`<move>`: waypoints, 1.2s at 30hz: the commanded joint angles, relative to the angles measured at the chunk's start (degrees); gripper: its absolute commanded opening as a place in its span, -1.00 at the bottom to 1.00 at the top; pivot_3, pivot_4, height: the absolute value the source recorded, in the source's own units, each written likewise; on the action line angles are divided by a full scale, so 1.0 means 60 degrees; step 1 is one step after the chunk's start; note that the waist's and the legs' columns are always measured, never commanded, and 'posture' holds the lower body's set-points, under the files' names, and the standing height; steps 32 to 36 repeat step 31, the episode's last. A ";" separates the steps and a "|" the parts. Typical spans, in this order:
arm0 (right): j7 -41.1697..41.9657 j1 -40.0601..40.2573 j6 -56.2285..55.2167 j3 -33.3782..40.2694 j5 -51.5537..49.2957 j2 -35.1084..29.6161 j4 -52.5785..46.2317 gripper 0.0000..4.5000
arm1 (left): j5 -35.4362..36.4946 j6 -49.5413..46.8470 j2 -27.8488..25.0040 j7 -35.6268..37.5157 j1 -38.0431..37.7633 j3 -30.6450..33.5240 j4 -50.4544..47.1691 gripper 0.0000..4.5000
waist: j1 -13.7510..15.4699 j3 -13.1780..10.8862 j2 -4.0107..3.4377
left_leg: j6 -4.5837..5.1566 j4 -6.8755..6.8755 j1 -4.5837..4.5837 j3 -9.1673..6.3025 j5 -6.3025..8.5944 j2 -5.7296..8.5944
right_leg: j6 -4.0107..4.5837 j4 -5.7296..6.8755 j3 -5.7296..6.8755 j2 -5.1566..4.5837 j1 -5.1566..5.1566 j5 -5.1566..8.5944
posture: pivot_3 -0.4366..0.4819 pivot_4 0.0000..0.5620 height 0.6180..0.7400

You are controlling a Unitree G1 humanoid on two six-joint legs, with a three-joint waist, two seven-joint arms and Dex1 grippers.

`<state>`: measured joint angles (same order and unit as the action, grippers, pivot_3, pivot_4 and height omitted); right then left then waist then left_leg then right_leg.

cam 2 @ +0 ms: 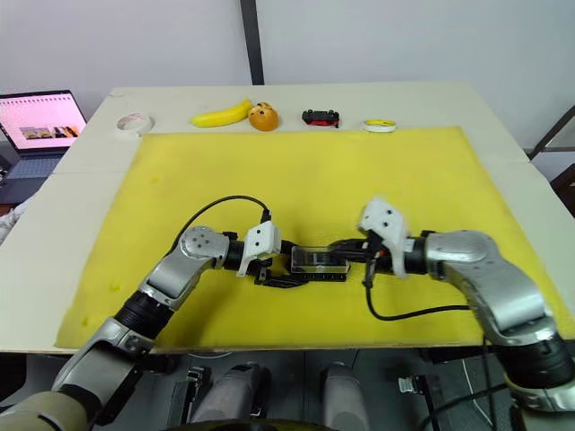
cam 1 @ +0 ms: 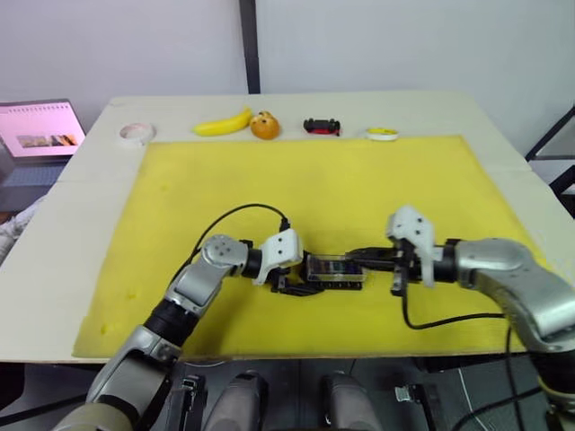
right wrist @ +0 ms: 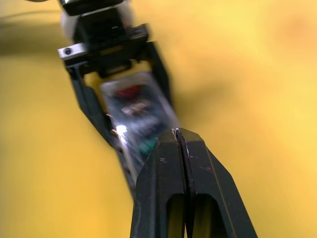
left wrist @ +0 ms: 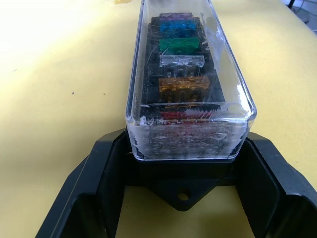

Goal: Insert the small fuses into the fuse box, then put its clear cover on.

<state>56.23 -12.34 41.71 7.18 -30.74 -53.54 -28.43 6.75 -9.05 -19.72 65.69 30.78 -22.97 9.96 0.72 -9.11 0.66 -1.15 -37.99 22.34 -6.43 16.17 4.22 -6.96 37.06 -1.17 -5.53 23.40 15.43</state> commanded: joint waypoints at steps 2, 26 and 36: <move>0.1514 0.1626 0.0139 0.2927 -0.0565 -0.1449 -0.0620 -0.42 | -0.0097 0.0117 -0.0105 0.0075 -0.0127 -0.0057 -0.0029 0.14 | 0.0015 -0.0002 0.0004 | 0.0012 -0.0002 0.0006 -0.0002 0.0007 0.0001 | -0.0002 -0.0009 0.0005 -0.0001 -0.0006 0.0002 | -0.05 -0.47 1.00; 0.2799 0.3046 0.0412 0.5572 -0.1295 -0.2243 -0.0382 1.00 | 0.4228 -0.3645 -0.6671 0.3287 -0.1232 0.4742 -0.3496 0.99 | 0.0002 -0.0051 -0.0030 | 0.0023 -0.0003 0.0005 0.0010 0.0015 -0.0005 | -0.0002 -0.0025 0.0003 -0.0013 -0.0016 0.0003 | -0.05 -0.47 1.00; 0.3128 0.3116 0.0163 0.5572 -0.1165 -0.2407 0.0070 1.00 | 0.4870 -0.4202 -0.7180 0.3061 -0.1734 0.5600 -0.4087 0.99 | -0.0024 -0.0058 -0.0046 | 0.0034 -0.0001 0.0003 0.0021 0.0022 -0.0010 | -0.0002 -0.0032 -0.0004 -0.0013 -0.0014 0.0003 | -0.05 -0.47 1.00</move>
